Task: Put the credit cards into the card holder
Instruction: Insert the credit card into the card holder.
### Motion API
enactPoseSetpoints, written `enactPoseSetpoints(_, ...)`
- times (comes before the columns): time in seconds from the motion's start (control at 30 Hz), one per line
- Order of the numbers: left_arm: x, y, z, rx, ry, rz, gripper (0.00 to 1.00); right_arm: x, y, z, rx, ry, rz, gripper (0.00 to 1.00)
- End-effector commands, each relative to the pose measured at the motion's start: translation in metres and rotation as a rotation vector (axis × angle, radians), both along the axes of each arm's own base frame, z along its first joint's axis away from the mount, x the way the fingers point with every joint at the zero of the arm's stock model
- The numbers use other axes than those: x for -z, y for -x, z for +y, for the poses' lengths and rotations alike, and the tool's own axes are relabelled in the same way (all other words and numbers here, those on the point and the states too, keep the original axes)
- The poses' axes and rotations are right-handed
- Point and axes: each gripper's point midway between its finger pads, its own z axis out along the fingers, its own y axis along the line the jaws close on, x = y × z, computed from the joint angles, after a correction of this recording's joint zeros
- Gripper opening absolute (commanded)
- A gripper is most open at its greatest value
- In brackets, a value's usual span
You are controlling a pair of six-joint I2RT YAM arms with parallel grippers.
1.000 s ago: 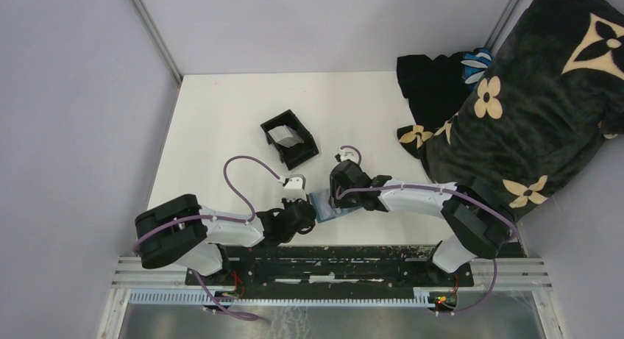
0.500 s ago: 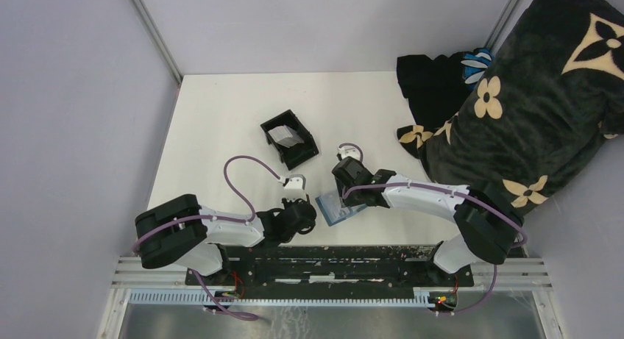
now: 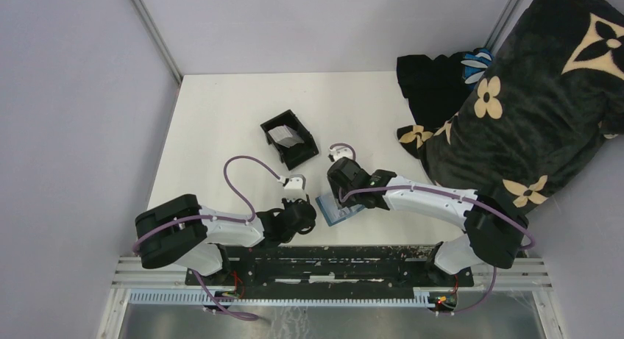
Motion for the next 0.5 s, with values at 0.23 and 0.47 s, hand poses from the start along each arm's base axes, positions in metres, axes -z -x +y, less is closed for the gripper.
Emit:
enactPoseSetpoints(0.23, -0.012, -0.001, 0.020, -0.064, 0.014, -0.043, 0.03, -0.021, -0.009, 0.035, -0.076, -0.007, -0.042, 0.55)
enactPoseSetpoints(0.47, -0.043, -0.026, 0.060, -0.232, 0.010, -0.141, 0.03, -0.046, -0.038, 0.067, -0.131, 0.018, -0.106, 0.58)
